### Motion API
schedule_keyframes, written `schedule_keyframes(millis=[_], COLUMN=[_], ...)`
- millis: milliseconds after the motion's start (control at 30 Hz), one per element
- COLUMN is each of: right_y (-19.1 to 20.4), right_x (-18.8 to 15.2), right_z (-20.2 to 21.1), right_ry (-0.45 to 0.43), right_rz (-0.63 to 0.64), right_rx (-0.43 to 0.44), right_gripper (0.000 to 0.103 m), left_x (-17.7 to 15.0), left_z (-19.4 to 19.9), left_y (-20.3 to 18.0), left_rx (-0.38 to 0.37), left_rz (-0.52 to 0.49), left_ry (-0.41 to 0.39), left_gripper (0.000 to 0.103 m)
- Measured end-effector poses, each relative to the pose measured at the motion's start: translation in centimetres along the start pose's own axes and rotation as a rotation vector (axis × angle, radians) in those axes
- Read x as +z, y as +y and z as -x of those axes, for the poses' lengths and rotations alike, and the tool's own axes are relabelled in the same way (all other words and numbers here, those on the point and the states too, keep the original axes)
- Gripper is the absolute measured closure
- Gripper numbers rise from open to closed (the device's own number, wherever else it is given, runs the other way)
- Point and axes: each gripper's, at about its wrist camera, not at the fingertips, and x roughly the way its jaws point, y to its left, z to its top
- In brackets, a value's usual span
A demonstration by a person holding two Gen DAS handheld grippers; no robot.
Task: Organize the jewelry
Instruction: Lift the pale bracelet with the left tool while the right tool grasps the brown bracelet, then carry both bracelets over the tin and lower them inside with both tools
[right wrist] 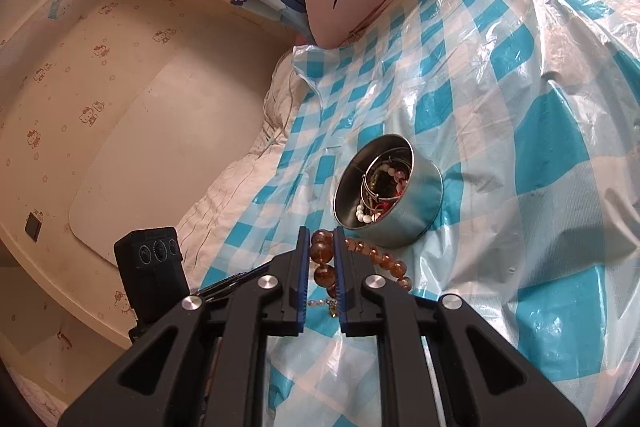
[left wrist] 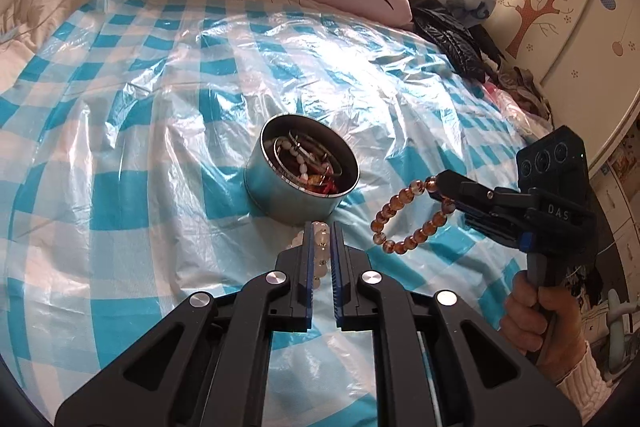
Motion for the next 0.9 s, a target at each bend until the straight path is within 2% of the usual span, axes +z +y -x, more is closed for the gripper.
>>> schedule_keyframes(millis=[367, 700, 833, 900], right_y=[0.5, 0.3, 0.2, 0.2], right_x=[2.2, 4.0, 5.0, 5.4], right_z=[0.9, -0.4, -1.3, -1.9], right_ry=[-0.11, -0.142, -0.148, -0.147], right_rz=[-0.008, -0.012, -0.006, -0.001], right_rx=[0.014, 0.022, 0.013, -0.003], right_gripper=[0.09, 0.09, 0.09, 0.09], left_x=[4.8, 7.1, 7.6, 7.4], left_z=[-0.6, -3.7, -5.9, -8.0], left_y=[-1.9, -2.3, -1.7, -0.8], left_rx=[-0.072, -0.085, -0.034, 0.072], left_rz=[0.052, 0.093, 0.087, 0.089], left_ry=[-0.093, -0.107, -0.077, -0.031], left_gripper=[0.096, 0.096, 0.096, 0.096])
